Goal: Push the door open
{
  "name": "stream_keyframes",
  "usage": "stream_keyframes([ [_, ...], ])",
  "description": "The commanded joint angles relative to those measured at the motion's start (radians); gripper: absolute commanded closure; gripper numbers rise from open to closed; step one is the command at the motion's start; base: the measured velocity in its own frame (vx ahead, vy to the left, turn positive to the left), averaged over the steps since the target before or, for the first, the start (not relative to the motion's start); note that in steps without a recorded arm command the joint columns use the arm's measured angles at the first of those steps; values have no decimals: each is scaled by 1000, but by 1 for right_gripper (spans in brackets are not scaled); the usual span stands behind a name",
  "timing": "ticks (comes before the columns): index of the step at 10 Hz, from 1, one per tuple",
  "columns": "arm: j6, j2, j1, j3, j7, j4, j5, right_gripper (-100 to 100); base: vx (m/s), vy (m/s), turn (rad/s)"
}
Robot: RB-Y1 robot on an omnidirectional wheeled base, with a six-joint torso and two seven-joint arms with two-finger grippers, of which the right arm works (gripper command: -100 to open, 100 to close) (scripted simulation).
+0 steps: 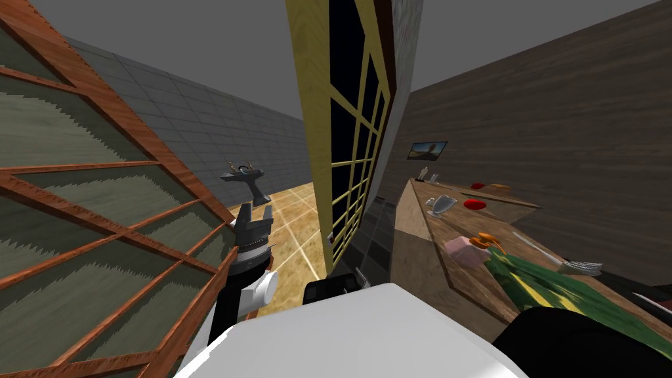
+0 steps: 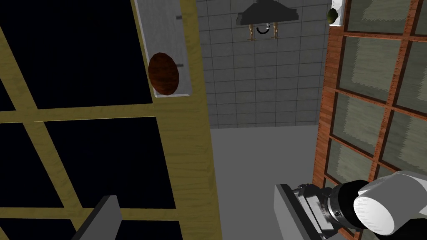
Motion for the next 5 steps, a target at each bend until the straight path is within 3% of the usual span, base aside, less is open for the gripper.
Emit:
stream_keyframes([
  [1, -11, 8, 11, 5, 28, 16, 23, -100, 167, -76, 83],
  [4, -37, 19, 20, 9, 74, 62, 53, -100, 126, -57, 123],
  [5, -42, 22, 22, 9, 83, 71, 58, -100, 113, -42, 20],
])
